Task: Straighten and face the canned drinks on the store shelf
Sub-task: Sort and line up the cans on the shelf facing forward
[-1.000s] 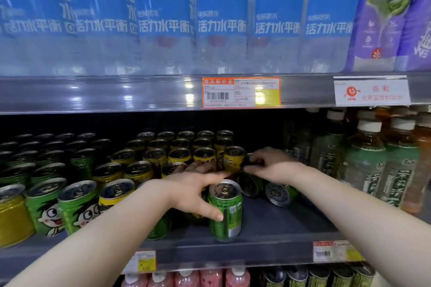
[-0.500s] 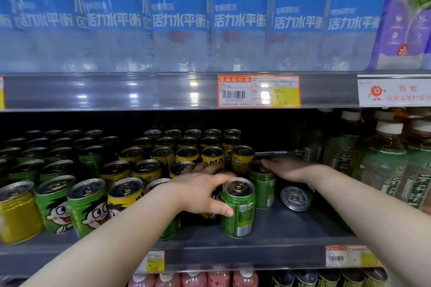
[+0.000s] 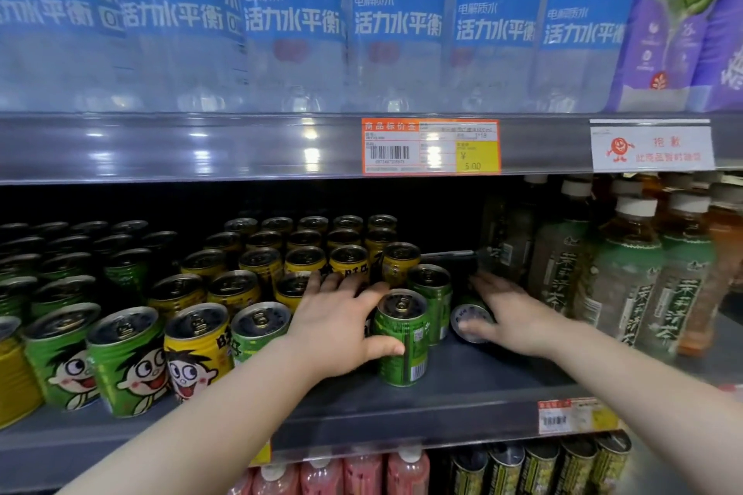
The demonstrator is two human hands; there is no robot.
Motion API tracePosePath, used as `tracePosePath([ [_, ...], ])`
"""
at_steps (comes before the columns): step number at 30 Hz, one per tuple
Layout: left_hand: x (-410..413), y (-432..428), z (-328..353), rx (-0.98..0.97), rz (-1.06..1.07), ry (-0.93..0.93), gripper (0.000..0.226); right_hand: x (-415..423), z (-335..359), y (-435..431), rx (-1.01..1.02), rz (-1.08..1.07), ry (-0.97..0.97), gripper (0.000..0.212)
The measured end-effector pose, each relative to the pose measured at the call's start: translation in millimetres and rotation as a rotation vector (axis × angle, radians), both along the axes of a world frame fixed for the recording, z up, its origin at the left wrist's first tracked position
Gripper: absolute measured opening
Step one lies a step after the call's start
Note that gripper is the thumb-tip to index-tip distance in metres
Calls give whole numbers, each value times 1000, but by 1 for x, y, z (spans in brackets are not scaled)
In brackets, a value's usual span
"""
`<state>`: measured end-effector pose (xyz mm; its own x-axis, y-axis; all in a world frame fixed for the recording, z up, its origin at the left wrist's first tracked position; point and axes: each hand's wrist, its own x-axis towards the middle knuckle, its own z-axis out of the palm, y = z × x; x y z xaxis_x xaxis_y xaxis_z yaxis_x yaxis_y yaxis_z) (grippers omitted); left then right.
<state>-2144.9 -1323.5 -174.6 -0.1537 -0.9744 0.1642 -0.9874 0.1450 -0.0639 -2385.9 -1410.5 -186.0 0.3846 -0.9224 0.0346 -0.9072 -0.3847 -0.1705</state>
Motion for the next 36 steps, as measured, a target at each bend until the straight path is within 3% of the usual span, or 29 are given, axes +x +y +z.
tracePosePath([
  [3, 2, 0, -4, -40, -7, 0, 99, -6, -2, 13, -108, 44, -94, 72],
  [10, -1, 3, -1, -43, -8, 32, 88, -16, 26, 26, 112, 141, -163, 49],
  [13, -5, 3, 0, -36, -15, 61, 91, -16, 30, 23, 148, 90, -343, 21],
  [16, -4, 4, 0, -43, -3, 78, 92, -4, 29, 15, 171, -44, -476, 38],
  [20, -2, 5, 0, -53, 5, 84, 91, 7, 24, 3, 205, -260, -601, 32],
  [23, -4, 5, 1, -47, 17, 80, 91, 8, 27, 2, -13, -104, -480, 43],
  [25, -6, 5, 1, -51, 25, 88, 92, 10, 31, 8, 40, 66, -356, 84],
  [27, -12, 5, 1, -71, 24, 98, 92, 11, 30, 11, 56, 197, -68, 112],
  [29, -18, 4, -1, -104, 10, 106, 92, 7, 26, 10, 28, 240, 82, 105],
  [34, -23, 3, -7, -135, 3, 138, 96, 16, 34, 13, -29, 212, 231, 112],
  [36, -23, 7, -5, -133, 15, 147, 101, 25, 45, 19, -21, 311, 226, 104],
])
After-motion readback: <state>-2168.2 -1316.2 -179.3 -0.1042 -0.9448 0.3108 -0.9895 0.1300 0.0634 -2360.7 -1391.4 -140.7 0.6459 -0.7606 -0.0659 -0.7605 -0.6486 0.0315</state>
